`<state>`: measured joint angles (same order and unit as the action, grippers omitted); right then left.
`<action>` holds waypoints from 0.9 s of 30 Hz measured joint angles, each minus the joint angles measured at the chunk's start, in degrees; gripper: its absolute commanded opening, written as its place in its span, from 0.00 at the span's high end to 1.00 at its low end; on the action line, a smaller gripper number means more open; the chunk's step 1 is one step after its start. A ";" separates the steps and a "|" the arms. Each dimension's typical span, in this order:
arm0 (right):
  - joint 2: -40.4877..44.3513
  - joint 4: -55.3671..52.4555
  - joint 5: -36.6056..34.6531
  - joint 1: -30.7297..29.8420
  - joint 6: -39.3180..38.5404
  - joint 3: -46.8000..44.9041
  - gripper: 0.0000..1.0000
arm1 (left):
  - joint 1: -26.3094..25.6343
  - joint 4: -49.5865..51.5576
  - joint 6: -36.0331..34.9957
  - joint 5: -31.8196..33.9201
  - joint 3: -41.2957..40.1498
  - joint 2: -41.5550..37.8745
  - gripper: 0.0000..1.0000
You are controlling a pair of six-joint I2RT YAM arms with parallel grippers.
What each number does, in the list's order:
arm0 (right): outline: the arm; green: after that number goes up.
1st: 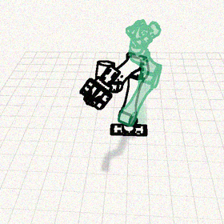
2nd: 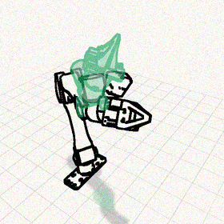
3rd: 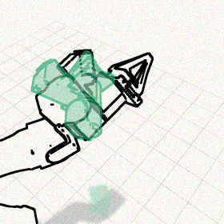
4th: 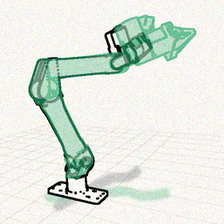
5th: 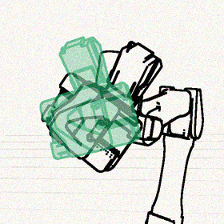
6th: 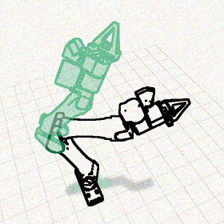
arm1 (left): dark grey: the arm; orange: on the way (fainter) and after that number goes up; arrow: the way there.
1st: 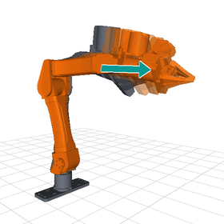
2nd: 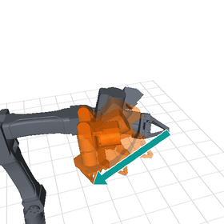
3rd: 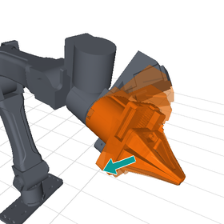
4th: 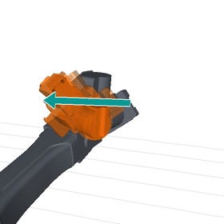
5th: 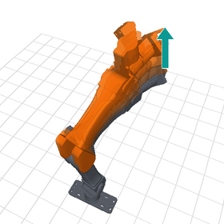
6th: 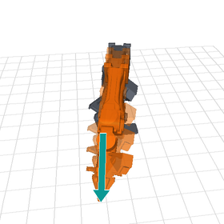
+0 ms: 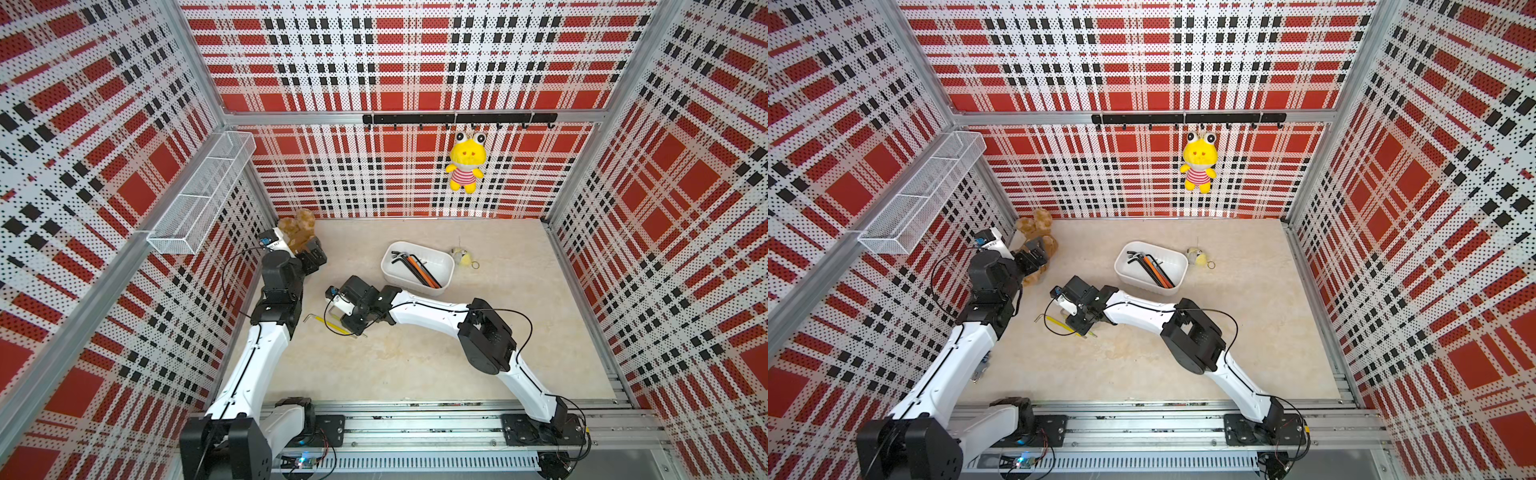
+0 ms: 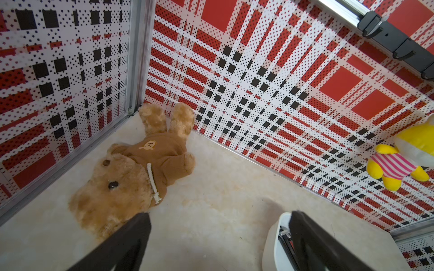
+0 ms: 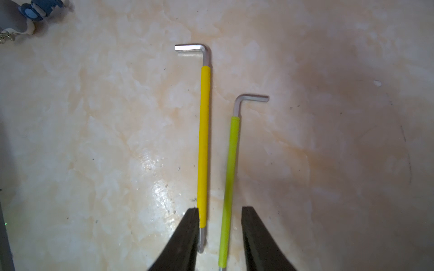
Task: Put the hex key on the desktop into the storage box
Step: Pick up the Allen key from the center of the board.
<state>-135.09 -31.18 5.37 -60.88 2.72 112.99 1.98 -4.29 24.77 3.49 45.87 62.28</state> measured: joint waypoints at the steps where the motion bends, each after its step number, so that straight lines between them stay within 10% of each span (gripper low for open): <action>1: -0.44 -0.13 -0.02 -0.15 0.02 0.42 0.62 | 0.00 -0.09 0.09 0.00 -0.02 0.00 0.01; 27: -4.92 -4.44 -6.45 -0.79 1.40 3.17 0.69 | 0.24 -0.39 0.48 0.00 -0.39 -0.04 0.01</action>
<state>-140.00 -35.62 -1.08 -61.67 4.12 116.16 2.22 -4.69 25.26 3.49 45.47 62.24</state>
